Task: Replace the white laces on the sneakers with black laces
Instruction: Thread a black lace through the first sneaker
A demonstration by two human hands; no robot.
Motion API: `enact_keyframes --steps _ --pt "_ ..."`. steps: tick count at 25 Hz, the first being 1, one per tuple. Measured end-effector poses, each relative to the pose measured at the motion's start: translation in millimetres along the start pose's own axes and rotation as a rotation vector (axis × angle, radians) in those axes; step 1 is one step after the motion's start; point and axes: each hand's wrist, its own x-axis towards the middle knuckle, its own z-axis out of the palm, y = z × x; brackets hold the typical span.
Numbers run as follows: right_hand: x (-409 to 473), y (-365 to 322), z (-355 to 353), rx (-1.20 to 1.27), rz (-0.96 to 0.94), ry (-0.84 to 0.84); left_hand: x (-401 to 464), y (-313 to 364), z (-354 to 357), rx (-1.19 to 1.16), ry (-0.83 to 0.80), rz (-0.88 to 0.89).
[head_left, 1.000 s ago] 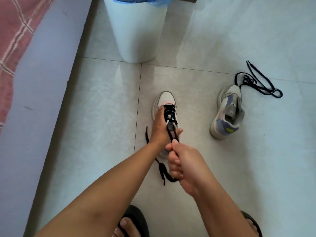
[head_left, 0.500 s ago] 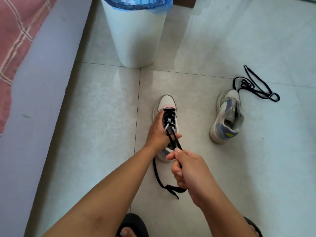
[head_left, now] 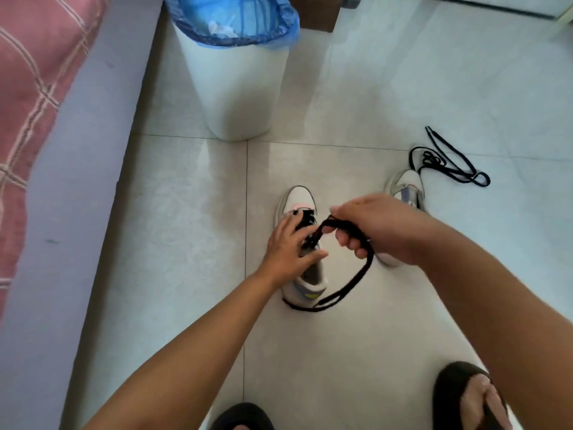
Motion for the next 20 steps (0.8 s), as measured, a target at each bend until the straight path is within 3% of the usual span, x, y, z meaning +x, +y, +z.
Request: enact_keyframes --steps 1,4,6,9,11,13,14,15,17,20 --pt "7.6 -14.1 -11.9 -0.043 0.015 -0.109 -0.2 4.5 -7.1 -0.082 -0.005 0.053" --pt "24.1 -43.5 -47.8 -0.348 0.096 -0.349 4.5 18.1 -30.9 -0.206 -0.049 -0.061" --pt "24.7 -60.8 -65.7 -0.528 0.122 -0.406 6.6 24.9 -41.1 -0.327 -0.105 -0.113" --pt "29.1 -85.8 -73.9 -0.390 0.016 -0.372 2.8 37.3 -42.9 -0.505 -0.275 -0.164" --pt "44.9 -90.0 -72.8 -0.520 -0.198 -0.173 5.7 42.9 -35.5 -0.316 -0.226 -0.158" --pt "65.6 -73.9 -68.0 -0.988 -0.456 0.238 13.6 49.9 -34.9 -0.244 -0.073 -0.186" --pt "74.0 -56.2 -63.0 -1.085 -0.594 0.445 18.5 51.8 -37.5 -0.259 0.003 -0.226" --pt "79.5 -34.1 -55.7 -1.001 -0.700 0.554 23.1 54.3 -41.7 -0.291 0.063 -0.272" --pt "87.1 14.5 -37.1 -0.723 -0.711 0.435 27.5 59.3 -49.5 -0.375 0.105 -0.345" --pt "101.3 65.7 -7.0 -0.662 -0.439 -0.113 27.3 63.5 -54.1 -0.465 0.138 -0.392"
